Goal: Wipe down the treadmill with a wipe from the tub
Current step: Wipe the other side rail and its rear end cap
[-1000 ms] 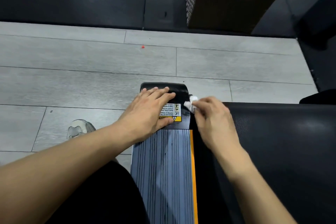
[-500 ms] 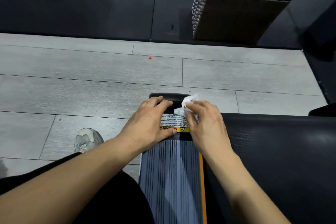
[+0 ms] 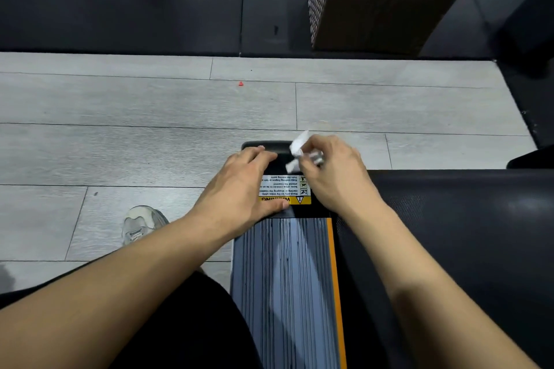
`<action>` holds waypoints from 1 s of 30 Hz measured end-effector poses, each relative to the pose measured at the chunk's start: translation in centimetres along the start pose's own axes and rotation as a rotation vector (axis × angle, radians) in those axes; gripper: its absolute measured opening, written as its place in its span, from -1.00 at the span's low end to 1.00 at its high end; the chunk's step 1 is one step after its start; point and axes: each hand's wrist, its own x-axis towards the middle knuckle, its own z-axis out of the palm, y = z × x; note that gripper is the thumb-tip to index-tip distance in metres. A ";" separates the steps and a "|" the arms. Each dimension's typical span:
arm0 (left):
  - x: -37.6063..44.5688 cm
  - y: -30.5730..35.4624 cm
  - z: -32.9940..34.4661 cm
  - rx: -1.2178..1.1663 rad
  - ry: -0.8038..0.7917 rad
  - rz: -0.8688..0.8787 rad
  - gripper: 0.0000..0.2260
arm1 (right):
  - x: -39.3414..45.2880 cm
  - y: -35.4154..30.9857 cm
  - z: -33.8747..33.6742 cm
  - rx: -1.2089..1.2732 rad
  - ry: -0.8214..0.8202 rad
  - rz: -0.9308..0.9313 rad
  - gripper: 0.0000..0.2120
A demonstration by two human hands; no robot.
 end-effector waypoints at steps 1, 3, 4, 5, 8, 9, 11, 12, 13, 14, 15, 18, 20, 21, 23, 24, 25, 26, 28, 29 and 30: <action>0.0 -0.1 0.0 0.004 -0.003 -0.001 -0.21 | -1.4 0.3 0.0 -0.011 0.015 -0.048 -0.91; -0.1 -0.1 0.0 0.011 -0.004 0.002 -0.21 | -3.7 0.9 0.4 -0.036 0.052 -0.114 -0.90; -0.1 -0.1 0.0 0.014 -0.002 0.006 -0.21 | -4.5 1.2 0.6 -0.036 0.074 -0.127 -0.89; -0.1 0.0 0.0 0.016 -0.001 0.008 -0.21 | -4.9 1.4 0.8 -0.037 0.102 -0.130 -0.87; 0.0 0.0 0.0 0.025 -0.003 0.005 -0.21 | -3.4 1.2 1.2 -0.053 0.163 -0.141 -0.81; 0.1 0.1 0.0 0.026 -0.009 0.002 -0.22 | -2.4 1.0 1.2 -0.061 0.152 -0.148 -0.79; 0.1 0.1 0.0 0.025 -0.015 0.000 -0.22 | 0.5 0.7 1.2 -0.084 0.063 -0.109 -0.76; 0.1 0.2 0.0 0.028 -0.018 -0.003 -0.23 | 1.9 0.6 1.1 -0.102 -0.002 -0.069 -0.74; 0.1 0.2 0.0 0.030 -0.023 -0.003 -0.23 | 3.4 0.5 0.9 -0.116 -0.076 -0.020 -0.73; 0.1 0.3 0.0 0.029 -0.027 0.001 -0.23 | 4.7 0.5 0.7 -0.121 -0.144 0.028 -0.72; 0.1 0.3 -0.1 0.029 -0.031 0.005 -0.23 | 5.8 0.4 0.6 -0.123 -0.204 0.066 -0.72; 0.2 0.3 -0.3 0.042 -0.044 0.013 -0.24 | 7.7 0.5 0.9 -0.111 -0.276 0.138 -0.71; 0.2 0.3 -0.3 0.053 -0.042 0.014 -0.24 | 7.3 0.5 1.4 -0.093 -0.235 0.148 -0.72; 0.1 0.3 -0.3 0.054 -0.045 0.008 -0.24 | 6.5 0.5 1.5 -0.088 -0.194 0.131 -0.72; -0.1 0.3 -0.2 0.045 -0.042 -0.002 -0.24 | 4.4 0.4 1.2 -0.082 -0.098 0.074 -0.73; -0.1 0.3 -0.1 0.044 -0.037 -0.002 -0.23 | 3.2 0.3 0.8 -0.061 -0.056 0.050 -0.74; -0.1 0.3 -0.1 0.045 -0.034 -0.002 -0.23 | 1.9 0.1 0.3 -0.032 -0.023 0.022 -0.74; -0.1 0.2 0.0 0.045 -0.032 0.000 -0.23 | 0.6 0.0 0.1 -0.014 0.004 -0.007 -0.76; 0.0 0.0 0.2 0.044 -0.026 0.006 -0.23 | -2.4 -0.1 0.2 -0.059 0.074 -0.089 -0.80; -0.1 0.0 0.2 0.046 -0.025 0.007 -0.23 | -4.0 0.1 0.8 -0.116 0.133 -0.132 -0.83; -0.1 -0.1 0.3 0.047 -0.024 0.008 -0.22 | -5.7 0.5 1.5 -0.158 0.178 -0.156 -0.81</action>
